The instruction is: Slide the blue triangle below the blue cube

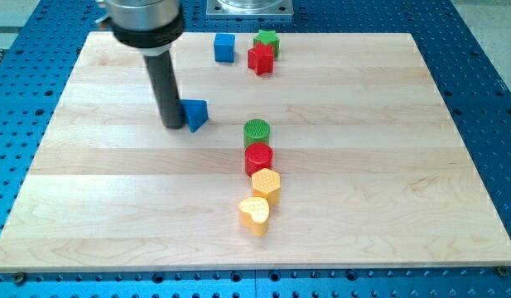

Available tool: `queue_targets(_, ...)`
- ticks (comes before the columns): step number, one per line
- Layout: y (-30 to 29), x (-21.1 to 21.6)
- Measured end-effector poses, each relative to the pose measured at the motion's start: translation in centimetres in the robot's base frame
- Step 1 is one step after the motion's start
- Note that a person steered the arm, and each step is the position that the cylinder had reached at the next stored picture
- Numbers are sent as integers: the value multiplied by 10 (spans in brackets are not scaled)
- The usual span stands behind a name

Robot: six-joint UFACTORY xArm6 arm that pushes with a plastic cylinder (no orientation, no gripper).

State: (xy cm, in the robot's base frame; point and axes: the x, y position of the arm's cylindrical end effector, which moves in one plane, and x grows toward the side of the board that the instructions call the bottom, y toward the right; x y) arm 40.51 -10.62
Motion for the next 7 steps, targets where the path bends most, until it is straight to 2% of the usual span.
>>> queue_targets(1, -4, 36)
queue_targets(2, 24, 32)
queue_targets(5, 31, -90)
queue_targets(6, 57, -87)
queue_targets(7, 127, -64)
